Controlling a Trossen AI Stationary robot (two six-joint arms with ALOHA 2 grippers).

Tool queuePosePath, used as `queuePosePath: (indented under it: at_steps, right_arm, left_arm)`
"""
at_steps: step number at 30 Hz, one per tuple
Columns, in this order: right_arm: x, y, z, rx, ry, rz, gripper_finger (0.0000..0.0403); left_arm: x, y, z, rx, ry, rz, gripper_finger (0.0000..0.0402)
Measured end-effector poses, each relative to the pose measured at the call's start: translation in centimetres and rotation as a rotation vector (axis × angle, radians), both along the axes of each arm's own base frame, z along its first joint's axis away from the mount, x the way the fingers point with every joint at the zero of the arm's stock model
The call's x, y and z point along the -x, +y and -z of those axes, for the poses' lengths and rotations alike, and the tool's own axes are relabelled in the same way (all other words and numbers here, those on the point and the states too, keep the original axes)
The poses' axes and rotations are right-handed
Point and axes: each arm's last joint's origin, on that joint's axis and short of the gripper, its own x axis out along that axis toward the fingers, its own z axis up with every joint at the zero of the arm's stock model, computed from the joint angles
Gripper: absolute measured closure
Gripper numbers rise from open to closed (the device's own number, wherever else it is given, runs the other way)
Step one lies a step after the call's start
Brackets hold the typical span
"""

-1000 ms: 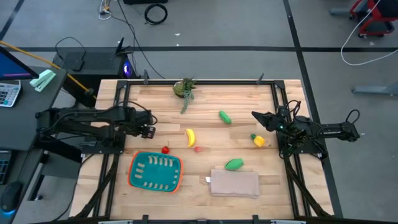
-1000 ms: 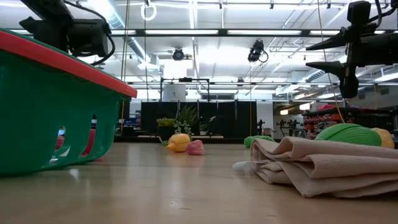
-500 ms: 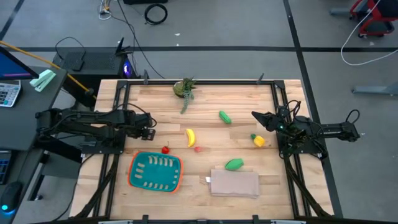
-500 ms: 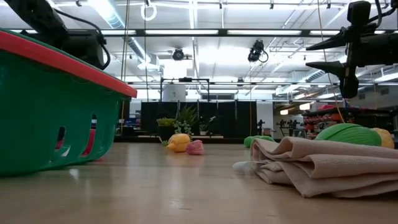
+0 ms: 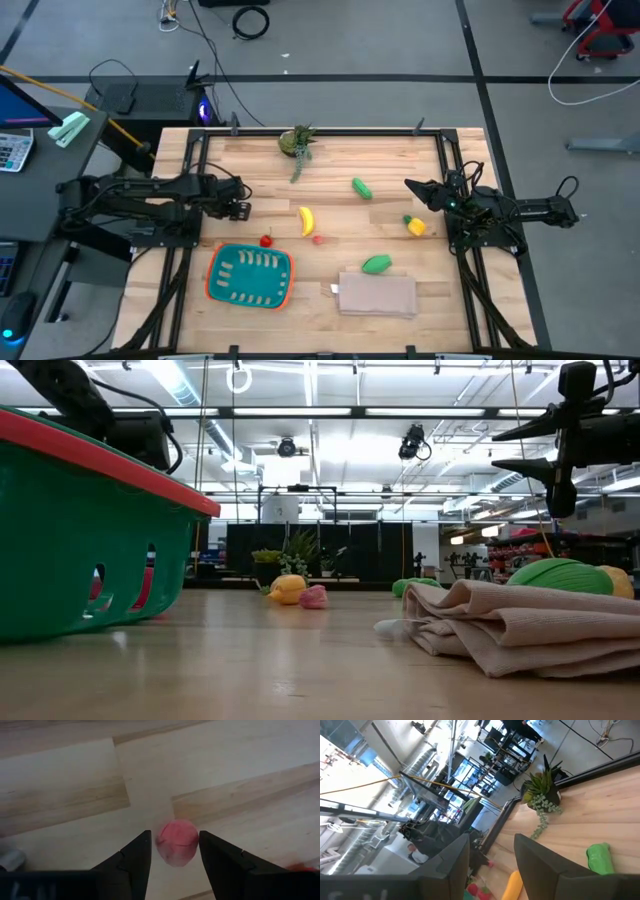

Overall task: Pick and placing Produce into tupperware
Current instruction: Put the left pink apricot into the blue basket

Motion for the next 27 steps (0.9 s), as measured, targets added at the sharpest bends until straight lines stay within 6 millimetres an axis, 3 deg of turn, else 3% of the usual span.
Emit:
queuePosePath:
  at_steps: [8,17,27]
  right_arm:
    - [0.0,0.0,0.0,0.0,0.0,0.0,0.0238]
    - [0.0,0.0,0.0,0.001,0.0,0.0,0.0238]
    - [0.0,0.0,0.0,0.001,0.0,0.0,0.0238]
  left_arm:
    - [0.0,-0.01,0.0,0.024,-0.007,0.001,0.0258]
    - [0.01,-0.01,0.01,0.021,-0.005,0.018,0.0259]
    - [0.0,-0.01,0.01,0.019,-0.005,0.025,0.0344]
